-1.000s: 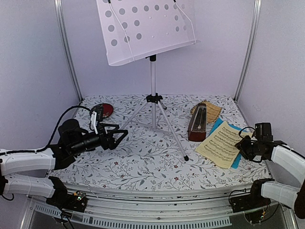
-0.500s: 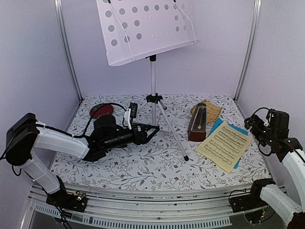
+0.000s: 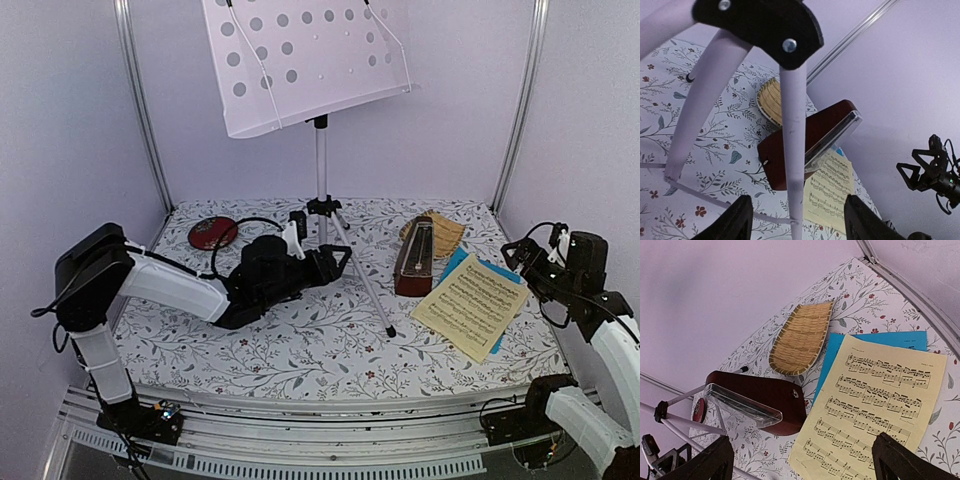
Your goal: Pack up the instrument practice props
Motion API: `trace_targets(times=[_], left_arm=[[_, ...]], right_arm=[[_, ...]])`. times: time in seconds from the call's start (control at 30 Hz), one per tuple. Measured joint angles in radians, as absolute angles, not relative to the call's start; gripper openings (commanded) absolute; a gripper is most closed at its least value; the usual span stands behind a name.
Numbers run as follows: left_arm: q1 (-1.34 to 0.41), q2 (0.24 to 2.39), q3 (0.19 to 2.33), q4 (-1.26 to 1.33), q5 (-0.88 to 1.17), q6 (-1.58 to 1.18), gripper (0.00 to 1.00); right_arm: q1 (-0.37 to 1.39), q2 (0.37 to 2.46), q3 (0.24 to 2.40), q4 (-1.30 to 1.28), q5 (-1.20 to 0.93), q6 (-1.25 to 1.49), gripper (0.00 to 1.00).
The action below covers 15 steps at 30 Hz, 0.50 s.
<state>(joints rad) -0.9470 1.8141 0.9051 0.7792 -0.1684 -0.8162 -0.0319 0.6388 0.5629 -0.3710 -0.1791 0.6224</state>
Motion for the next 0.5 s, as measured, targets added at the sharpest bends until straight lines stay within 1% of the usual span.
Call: trace_targets(times=[0.23, 0.27, 0.33, 0.4, 0.5], left_arm=[[-0.949, 1.929, 1.042, 0.759, -0.171, -0.813, 0.57], [-0.949, 1.938, 1.053, 0.743, -0.177, -0.810, 0.55], [-0.949, 1.956, 1.073, 0.722, -0.192, -0.802, 0.45], [-0.949, 1.980, 1.100, 0.710, -0.202, -0.787, 0.32], [-0.949, 2.003, 1.122, 0.698, -0.197, -0.771, 0.21]], right_arm=[[-0.026, 0.632, 0.556, -0.328, -0.228, 0.631, 0.96], [-0.024, 0.635, 0.553, -0.324, -0.238, 0.632, 0.96], [-0.020, 0.637, 0.548, -0.313, -0.247, 0.633, 0.95], [-0.013, 0.638, 0.543, -0.307, -0.252, 0.633, 0.95], [-0.008, 0.643, 0.538, -0.296, -0.258, 0.633, 0.95]])
